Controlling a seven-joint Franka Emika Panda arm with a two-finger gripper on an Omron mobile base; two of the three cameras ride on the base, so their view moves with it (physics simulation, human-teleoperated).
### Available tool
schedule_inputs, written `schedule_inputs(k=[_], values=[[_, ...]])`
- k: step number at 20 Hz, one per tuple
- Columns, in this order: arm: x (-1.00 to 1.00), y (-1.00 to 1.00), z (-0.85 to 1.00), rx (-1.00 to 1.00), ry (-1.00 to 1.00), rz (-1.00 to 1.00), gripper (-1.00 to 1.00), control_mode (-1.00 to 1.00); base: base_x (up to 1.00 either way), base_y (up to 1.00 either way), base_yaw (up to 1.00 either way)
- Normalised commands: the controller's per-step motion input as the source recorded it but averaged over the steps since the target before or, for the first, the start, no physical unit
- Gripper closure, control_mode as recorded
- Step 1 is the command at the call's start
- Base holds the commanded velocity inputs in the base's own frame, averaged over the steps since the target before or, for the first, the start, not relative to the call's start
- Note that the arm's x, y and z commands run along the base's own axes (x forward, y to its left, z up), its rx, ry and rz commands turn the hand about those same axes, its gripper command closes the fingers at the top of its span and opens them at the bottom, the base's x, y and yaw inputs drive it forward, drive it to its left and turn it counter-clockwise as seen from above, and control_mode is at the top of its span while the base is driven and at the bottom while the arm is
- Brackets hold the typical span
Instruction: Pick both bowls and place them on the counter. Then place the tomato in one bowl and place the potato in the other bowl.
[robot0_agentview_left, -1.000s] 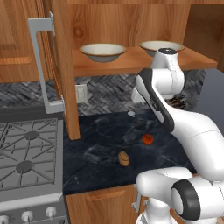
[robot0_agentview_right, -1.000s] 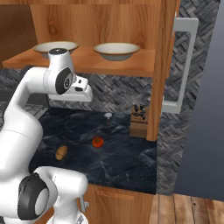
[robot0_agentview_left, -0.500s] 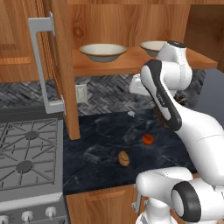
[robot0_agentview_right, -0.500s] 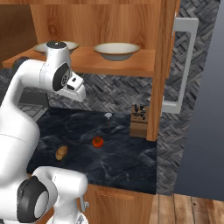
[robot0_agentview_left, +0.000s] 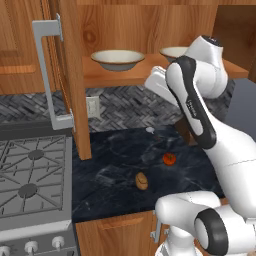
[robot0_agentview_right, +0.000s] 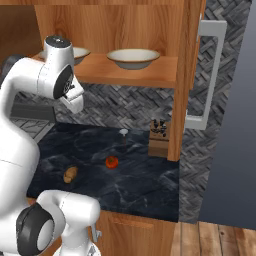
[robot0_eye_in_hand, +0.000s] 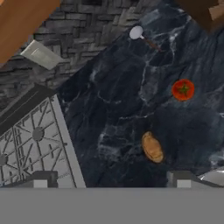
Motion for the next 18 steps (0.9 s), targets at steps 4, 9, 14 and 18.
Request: schedule_inputs(k=[4, 9, 14, 18], values=[[-0.03, 0.21, 0.39, 0.23, 0.0, -0.33, -1.0, -1.0, 0.0, 0.0, 0.0], [0.0, 0.1, 0.39, 0.15, -0.02, -0.15, -1.0, -1.0, 0.0, 0.0, 0.0], [0.03, 0.02, 0.36, 0.17, 0.01, -0.08, -1.0, -1.0, 0.0, 0.0, 0.0], [0.11, -0.02, 0.2, 0.12, 0.07, -0.09, -1.0, -1.0, 0.0, 0.0, 0.0]])
